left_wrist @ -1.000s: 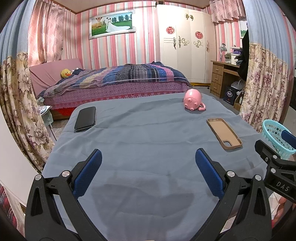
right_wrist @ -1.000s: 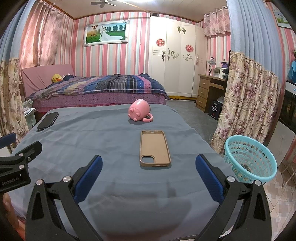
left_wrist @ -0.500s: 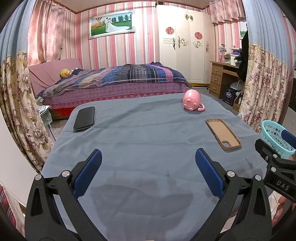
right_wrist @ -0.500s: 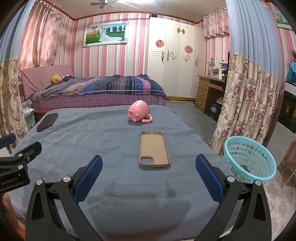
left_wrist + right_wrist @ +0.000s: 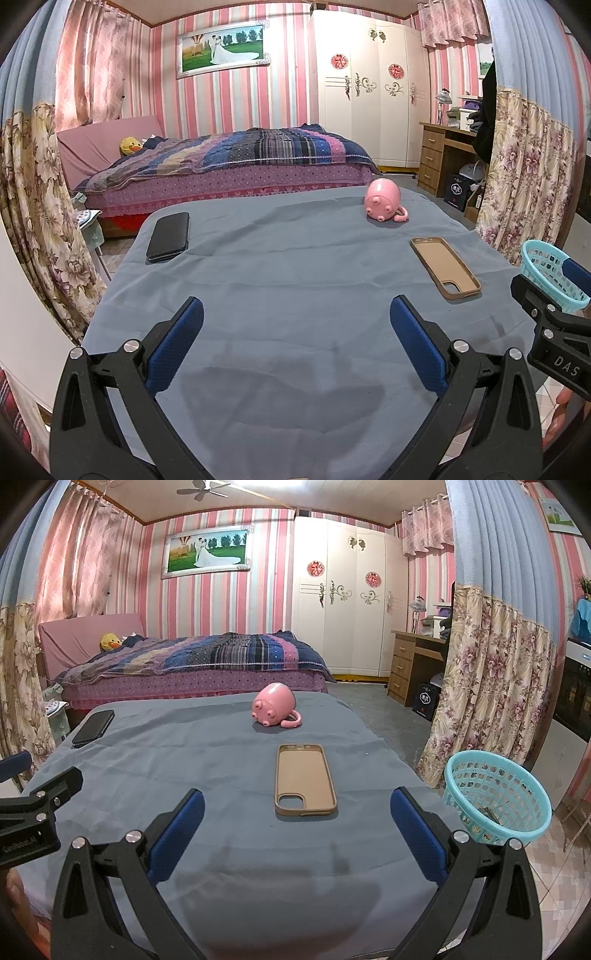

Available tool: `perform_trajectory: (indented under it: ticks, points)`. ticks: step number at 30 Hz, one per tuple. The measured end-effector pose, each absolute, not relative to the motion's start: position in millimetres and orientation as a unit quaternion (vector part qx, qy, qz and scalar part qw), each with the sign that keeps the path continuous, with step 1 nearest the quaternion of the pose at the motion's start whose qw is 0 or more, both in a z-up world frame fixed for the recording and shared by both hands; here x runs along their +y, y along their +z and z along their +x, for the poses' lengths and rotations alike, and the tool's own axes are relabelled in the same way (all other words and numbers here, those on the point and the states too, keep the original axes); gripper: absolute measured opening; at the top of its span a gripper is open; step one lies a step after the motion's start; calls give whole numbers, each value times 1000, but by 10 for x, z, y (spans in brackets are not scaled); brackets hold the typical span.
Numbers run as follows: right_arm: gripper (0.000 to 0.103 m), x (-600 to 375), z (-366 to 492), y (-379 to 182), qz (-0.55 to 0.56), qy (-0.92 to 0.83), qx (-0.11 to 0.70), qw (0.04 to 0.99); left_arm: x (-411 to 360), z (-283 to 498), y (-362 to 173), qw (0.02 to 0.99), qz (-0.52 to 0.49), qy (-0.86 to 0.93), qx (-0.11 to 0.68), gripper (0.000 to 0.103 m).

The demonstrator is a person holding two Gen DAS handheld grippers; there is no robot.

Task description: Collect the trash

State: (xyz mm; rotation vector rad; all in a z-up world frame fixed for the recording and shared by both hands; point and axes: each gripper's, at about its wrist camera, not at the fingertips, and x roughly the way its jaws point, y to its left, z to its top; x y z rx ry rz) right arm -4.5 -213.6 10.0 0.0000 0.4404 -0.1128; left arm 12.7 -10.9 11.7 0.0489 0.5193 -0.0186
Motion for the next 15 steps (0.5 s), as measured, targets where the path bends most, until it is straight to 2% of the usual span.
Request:
perform_trajectory:
  ticks: [15]
  points:
    - [98, -2133, -48, 96, 0, -56, 218, 974, -40, 165, 131, 965, 8, -15, 261, 98]
